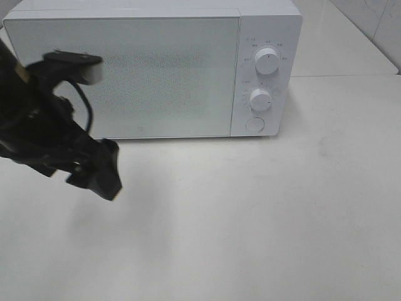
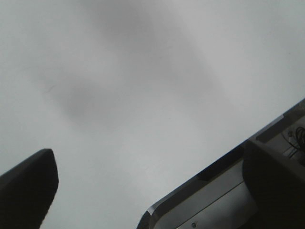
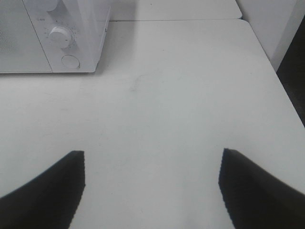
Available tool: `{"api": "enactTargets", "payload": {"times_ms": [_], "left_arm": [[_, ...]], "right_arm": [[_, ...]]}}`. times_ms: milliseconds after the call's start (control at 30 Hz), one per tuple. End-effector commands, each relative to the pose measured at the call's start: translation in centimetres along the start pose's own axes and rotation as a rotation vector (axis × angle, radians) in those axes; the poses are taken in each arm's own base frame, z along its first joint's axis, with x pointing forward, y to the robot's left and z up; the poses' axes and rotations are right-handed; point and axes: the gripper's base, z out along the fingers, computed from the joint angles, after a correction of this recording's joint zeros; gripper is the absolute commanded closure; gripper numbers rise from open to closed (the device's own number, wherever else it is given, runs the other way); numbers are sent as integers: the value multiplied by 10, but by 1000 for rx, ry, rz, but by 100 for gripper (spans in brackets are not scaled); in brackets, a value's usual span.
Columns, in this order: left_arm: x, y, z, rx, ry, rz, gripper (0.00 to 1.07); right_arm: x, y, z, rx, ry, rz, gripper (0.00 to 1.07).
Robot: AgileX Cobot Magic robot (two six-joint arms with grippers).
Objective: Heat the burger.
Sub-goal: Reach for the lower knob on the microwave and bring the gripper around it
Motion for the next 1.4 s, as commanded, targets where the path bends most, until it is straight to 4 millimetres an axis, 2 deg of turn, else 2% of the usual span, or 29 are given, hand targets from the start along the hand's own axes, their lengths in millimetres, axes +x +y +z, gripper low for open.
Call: {"api": "enactTargets", "payload": {"times_ms": [33, 67, 100, 133, 200, 233, 267, 300, 333, 400, 533, 600, 633, 700, 800, 833, 900, 933, 1100, 1167, 1233, 1267, 1367, 1400], "left_arm": [[9, 30, -25, -24, -19, -71, 9], [15, 47, -37, -41, -38, -122, 9], [15, 47, -37, -41, -38, -122, 9], [23, 63, -49, -57, -47, -184, 9], [28, 71, -54, -63, -43, -221, 9], [39, 84, -65, -73, -28, -287, 9], [39, 84, -65, -73, -28, -287, 9], [49, 92, -75, -80, -21, -338, 9], [49, 92, -75, -80, -21, -338, 9], [62, 101, -89, -99, -33, -395, 9], [74, 101, -102, -118, -72, -429, 9], [87, 94, -105, -131, -101, -430, 9], [87, 94, -105, -131, -101, -430, 9], [111, 81, -98, -136, -116, -432, 9], [118, 78, -96, -138, -119, -431, 9], [130, 72, -91, -143, -130, -431, 9], [135, 69, -90, -148, -141, -426, 9], [146, 63, -89, -161, -178, -415, 9], [165, 51, -93, -201, -282, -391, 9], [184, 38, -97, -245, -386, -363, 9], [188, 35, -97, -252, -405, -358, 9], [199, 29, -98, -267, -452, -345, 9], [204, 26, -97, -276, -475, -338, 9], [213, 21, -94, -288, -511, -330, 9]], "right_arm": [[2, 0, -3, 4, -29, -2, 32], [2, 0, -3, 4, -29, -2, 32], [2, 0, -3, 4, -29, -2, 32], [2, 0, -3, 4, -29, -2, 32], [2, 0, -3, 4, -29, -2, 32], [2, 0, -3, 4, -29, -2, 32], [2, 0, -3, 4, -29, -2, 32], [2, 0, -3, 4, -29, -2, 32], [2, 0, -3, 4, -29, -2, 32], [2, 0, -3, 4, -29, -2, 32], [2, 0, -3, 4, -29, -2, 32], [2, 0, -3, 4, -29, -2, 32], [2, 0, -3, 4, -29, -2, 32], [2, 0, -3, 4, -29, -2, 32], [2, 0, -3, 4, -29, -2, 32], [2, 0, -3, 4, -29, -2, 32], [2, 0, -3, 4, -29, -2, 32], [2, 0, -3, 4, -29, -2, 32], [2, 0, -3, 4, -29, -2, 32], [2, 0, -3, 4, -29, -2, 32], [2, 0, -3, 4, -29, -2, 32], [2, 0, -3, 4, -29, -2, 32], [2, 0, -3, 4, -29, -2, 32], [2, 0, -3, 4, -29, -2, 32]]}}
